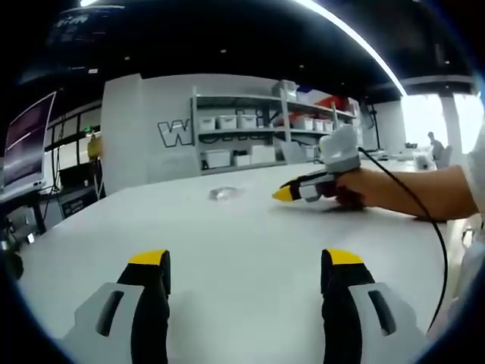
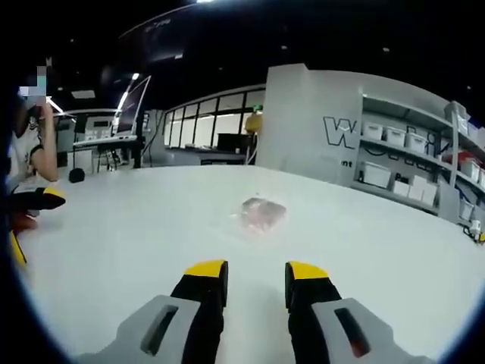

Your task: Open the resealable bag by pulling the two sides of the seal apart until the entire bag opening is separated and visibly accessible.

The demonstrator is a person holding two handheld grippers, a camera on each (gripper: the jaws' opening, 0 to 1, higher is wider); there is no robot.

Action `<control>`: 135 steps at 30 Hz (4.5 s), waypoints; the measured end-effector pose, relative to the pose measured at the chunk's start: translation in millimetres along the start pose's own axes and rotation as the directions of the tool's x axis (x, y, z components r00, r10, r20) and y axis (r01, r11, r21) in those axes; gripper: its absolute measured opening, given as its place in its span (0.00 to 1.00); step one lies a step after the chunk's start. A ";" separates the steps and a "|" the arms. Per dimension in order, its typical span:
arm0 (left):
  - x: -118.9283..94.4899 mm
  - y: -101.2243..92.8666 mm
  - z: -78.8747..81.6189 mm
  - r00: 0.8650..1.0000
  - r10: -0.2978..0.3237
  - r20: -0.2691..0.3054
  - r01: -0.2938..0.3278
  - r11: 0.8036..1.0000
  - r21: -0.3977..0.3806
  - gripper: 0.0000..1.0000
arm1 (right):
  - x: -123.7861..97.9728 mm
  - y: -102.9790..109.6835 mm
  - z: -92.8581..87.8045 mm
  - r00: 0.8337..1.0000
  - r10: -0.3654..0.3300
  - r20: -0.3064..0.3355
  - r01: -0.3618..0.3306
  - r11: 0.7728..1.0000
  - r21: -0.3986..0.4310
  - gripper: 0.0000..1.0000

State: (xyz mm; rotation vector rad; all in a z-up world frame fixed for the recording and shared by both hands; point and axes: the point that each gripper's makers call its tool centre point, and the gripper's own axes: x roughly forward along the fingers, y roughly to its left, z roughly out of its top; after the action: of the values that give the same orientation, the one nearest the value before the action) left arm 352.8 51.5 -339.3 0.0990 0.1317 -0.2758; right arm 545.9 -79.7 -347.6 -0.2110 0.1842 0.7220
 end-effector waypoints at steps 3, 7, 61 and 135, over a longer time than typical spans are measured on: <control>-0.1 0.4 -0.2 1.000 0.001 0.000 -0.001 1.000 0.000 0.81 | 2.6 -1.0 -0.3 1.000 -0.002 -0.002 0.002 1.000 -0.001 0.28; -0.4 0.9 -0.4 1.000 0.003 0.000 -0.003 1.000 -0.001 0.81 | 5.6 -2.2 0.1 1.000 -0.002 0.000 0.002 1.000 -0.001 0.28; 0.3 -2.7 -3.9 1.000 -0.010 -0.018 0.010 1.000 0.007 0.81 | 59.2 -11.5 6.6 0.999 0.030 -0.038 -0.032 0.998 -0.062 0.22; -0.1 -2.4 -6.8 1.000 -0.016 -0.025 0.016 1.000 -0.025 0.82 | 100.6 0.8 57.4 0.992 0.100 0.081 -0.091 0.991 -0.100 0.00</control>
State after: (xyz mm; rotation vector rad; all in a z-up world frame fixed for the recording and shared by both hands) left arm 351.3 50.1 -346.2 0.0767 0.1610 -0.2889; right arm 624.8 -0.8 -316.4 -0.2634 0.0778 0.8348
